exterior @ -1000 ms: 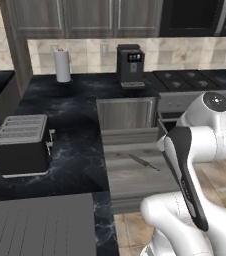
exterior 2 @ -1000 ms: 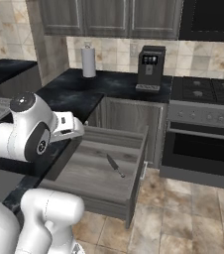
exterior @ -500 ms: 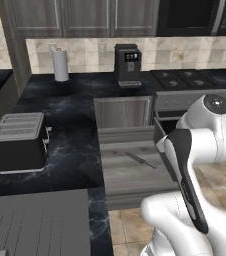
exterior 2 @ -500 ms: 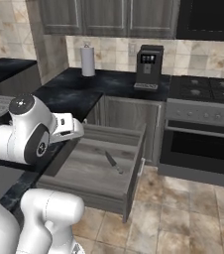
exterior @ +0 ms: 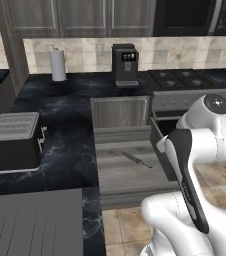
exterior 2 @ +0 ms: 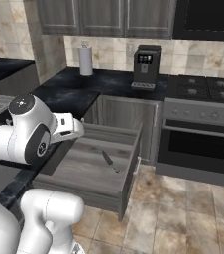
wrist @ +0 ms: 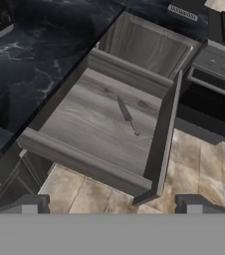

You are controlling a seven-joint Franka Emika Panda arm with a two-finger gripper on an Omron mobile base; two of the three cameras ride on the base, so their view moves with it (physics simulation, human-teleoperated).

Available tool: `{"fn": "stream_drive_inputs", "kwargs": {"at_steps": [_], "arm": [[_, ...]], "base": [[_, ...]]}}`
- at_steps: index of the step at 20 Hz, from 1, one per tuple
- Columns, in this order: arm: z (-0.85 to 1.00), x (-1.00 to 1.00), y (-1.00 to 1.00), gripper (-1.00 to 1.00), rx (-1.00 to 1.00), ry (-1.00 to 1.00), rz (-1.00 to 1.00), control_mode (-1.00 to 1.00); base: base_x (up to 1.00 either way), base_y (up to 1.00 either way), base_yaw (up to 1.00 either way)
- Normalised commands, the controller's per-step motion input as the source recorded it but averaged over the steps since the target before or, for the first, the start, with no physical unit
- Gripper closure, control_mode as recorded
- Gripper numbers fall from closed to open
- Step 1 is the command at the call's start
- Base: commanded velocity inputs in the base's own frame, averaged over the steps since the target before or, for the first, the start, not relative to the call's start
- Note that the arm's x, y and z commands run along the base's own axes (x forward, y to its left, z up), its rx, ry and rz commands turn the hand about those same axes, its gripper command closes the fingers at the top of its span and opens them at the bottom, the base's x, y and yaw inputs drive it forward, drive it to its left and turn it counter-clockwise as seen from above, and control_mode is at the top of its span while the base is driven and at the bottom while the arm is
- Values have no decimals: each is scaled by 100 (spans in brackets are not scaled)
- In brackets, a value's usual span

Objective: Pick up the metallic utensils from the counter and place them in the open drawer. Make sure not to pick up any wooden utensils.

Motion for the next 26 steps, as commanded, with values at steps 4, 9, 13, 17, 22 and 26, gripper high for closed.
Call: {"fn": "stream_drive_inputs", "kwargs": {"at_steps": [4,9,13,17,22,26], "arm": [[0,0,0,-100,0,0,0,100],[0,0,0,-100,0,0,0,100],[0,0,0,-100,0,0,0,100],[0,0,0,-100,0,0,0,100],[0,0,0,-100,0,0,0,100],[0,0,0,-100,0,0,0,100]], "base": [[-9,-6,0],[-3,-9,0],[-69,-36,-1],[-100,-39,-7],[-100,-22,-8],[-100,-2,-5]]}}
